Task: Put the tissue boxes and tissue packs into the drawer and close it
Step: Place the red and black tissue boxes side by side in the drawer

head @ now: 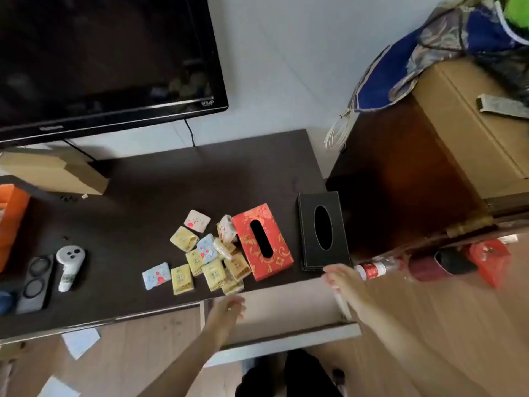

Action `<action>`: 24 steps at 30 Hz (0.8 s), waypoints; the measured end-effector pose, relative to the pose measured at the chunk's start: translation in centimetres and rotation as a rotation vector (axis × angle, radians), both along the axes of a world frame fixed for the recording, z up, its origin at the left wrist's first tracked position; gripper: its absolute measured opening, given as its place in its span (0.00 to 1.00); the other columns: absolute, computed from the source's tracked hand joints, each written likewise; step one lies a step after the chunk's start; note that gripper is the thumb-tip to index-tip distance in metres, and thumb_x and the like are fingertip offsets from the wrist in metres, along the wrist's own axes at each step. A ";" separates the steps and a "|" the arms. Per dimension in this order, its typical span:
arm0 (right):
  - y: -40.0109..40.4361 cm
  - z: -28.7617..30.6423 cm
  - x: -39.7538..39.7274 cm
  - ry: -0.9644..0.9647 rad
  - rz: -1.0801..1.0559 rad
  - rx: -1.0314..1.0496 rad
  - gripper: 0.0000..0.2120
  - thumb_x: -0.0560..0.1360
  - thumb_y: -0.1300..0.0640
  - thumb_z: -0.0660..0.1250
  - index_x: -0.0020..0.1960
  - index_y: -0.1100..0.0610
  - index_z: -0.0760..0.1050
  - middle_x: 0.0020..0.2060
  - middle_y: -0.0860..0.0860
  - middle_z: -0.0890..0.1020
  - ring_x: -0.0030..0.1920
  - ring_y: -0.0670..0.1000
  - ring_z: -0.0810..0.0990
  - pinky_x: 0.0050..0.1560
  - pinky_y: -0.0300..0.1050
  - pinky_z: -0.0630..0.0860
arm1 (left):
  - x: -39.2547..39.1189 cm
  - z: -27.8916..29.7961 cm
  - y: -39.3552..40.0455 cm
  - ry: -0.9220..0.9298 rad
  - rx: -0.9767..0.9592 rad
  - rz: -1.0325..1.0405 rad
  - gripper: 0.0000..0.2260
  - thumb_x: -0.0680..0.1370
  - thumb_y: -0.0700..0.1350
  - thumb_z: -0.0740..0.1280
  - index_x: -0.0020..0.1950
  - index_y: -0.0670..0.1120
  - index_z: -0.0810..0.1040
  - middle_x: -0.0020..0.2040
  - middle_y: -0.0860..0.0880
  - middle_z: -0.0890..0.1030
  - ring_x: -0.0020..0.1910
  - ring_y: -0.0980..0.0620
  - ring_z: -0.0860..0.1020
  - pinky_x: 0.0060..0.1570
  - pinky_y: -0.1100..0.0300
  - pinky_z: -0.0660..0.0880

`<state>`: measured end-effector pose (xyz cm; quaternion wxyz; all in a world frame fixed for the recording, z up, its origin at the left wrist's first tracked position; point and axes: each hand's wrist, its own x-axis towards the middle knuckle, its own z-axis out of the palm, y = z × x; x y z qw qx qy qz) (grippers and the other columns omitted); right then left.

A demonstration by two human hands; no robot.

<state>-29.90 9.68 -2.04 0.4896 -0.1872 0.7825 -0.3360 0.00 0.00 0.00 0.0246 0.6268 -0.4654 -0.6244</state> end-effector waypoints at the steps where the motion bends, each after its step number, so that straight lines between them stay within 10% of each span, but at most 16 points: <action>1: -0.7 -0.5 -0.6 -0.001 -0.050 -0.030 0.05 0.81 0.60 0.67 0.53 0.53 0.81 0.52 0.55 0.85 0.56 0.58 0.84 0.51 0.46 0.78 | -1.5 -0.5 -1.4 0.007 -0.058 -0.032 0.08 0.82 0.35 0.60 0.55 0.42 0.78 0.47 0.44 0.80 0.42 0.49 0.77 0.34 0.64 0.71; 7: -5.6 -1.5 -5.9 0.369 -0.099 -0.070 0.18 0.79 0.64 0.68 0.67 0.56 0.75 0.65 0.54 0.77 0.67 0.54 0.75 0.60 0.42 0.73 | -8.7 -1.3 -7.2 -0.127 -0.265 -0.080 0.07 0.76 0.41 0.64 0.46 0.53 0.74 0.41 0.51 0.78 0.39 0.49 0.76 0.35 0.55 0.71; 10: -6.4 -4.1 -7.6 0.457 -0.082 0.034 0.27 0.77 0.61 0.71 0.74 0.60 0.68 0.70 0.59 0.74 0.71 0.61 0.72 0.69 0.57 0.72 | -10.6 -3.8 -8.6 -0.192 -0.282 -0.055 0.19 0.74 0.42 0.66 0.65 0.44 0.71 0.54 0.40 0.80 0.50 0.39 0.80 0.47 0.44 0.79; 13: -6.2 -6.5 -7.8 0.326 -0.059 0.075 0.26 0.80 0.51 0.68 0.74 0.59 0.68 0.67 0.56 0.78 0.67 0.61 0.77 0.58 0.51 0.77 | -11.7 -6.0 -8.2 -0.328 -0.303 -0.026 0.24 0.75 0.48 0.70 0.66 0.42 0.66 0.62 0.42 0.75 0.60 0.39 0.76 0.59 0.41 0.74; 17: -5.2 -8.1 -7.3 0.276 -0.066 0.007 0.20 0.82 0.46 0.65 0.70 0.55 0.73 0.61 0.51 0.81 0.61 0.57 0.81 0.44 0.38 0.73 | -12.0 -7.3 -7.9 -0.417 -0.335 0.043 0.22 0.74 0.51 0.72 0.61 0.42 0.68 0.54 0.44 0.79 0.53 0.41 0.79 0.54 0.44 0.77; 24: -5.1 -7.5 -7.4 0.306 -0.033 0.037 0.25 0.74 0.39 0.72 0.64 0.53 0.74 0.55 0.48 0.81 0.56 0.55 0.81 0.51 0.50 0.77 | -11.4 -6.5 -7.9 -0.451 -0.311 -0.045 0.22 0.72 0.52 0.76 0.54 0.45 0.67 0.50 0.47 0.78 0.45 0.46 0.78 0.38 0.55 0.72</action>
